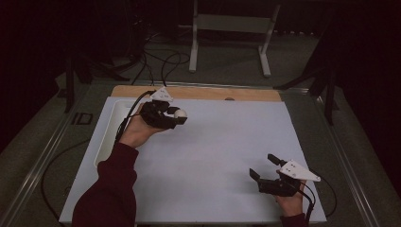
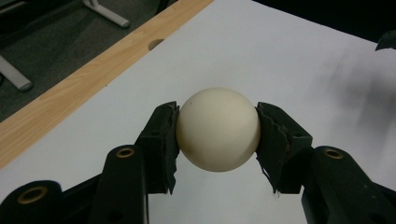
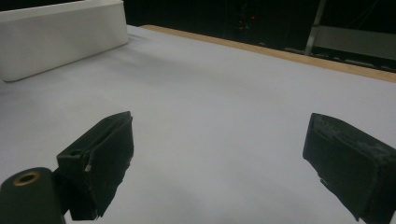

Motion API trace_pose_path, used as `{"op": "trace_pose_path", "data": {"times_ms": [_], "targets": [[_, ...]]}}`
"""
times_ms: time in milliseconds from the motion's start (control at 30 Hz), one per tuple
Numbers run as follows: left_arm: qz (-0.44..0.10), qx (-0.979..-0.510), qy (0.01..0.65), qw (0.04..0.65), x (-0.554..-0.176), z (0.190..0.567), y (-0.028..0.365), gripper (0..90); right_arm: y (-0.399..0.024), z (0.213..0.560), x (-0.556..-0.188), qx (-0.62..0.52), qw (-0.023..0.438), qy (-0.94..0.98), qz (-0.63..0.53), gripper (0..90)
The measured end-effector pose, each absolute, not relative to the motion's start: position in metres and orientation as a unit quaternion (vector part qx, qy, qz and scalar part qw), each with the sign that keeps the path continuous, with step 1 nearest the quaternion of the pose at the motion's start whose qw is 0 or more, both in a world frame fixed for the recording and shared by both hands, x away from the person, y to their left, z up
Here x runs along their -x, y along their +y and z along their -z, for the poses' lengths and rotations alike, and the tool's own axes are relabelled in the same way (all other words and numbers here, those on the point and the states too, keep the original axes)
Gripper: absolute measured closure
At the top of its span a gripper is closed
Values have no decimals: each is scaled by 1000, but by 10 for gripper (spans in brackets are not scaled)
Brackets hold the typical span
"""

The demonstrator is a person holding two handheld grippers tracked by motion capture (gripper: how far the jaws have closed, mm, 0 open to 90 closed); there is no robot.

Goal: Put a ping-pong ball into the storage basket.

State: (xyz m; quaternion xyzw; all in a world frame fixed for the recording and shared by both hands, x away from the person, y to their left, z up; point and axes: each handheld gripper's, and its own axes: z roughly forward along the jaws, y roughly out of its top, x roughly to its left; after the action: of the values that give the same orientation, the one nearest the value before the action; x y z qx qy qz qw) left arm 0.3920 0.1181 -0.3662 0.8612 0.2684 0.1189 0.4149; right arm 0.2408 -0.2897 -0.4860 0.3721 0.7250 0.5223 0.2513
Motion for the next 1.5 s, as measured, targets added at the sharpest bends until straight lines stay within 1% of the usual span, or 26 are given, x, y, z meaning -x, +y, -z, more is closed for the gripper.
{"op": "trace_pose_path", "data": {"times_ms": [1500], "targets": [[-133,-858,280,410,-387,362,144,512,-290,486,-241,-372,252,724,-523,85]]}}
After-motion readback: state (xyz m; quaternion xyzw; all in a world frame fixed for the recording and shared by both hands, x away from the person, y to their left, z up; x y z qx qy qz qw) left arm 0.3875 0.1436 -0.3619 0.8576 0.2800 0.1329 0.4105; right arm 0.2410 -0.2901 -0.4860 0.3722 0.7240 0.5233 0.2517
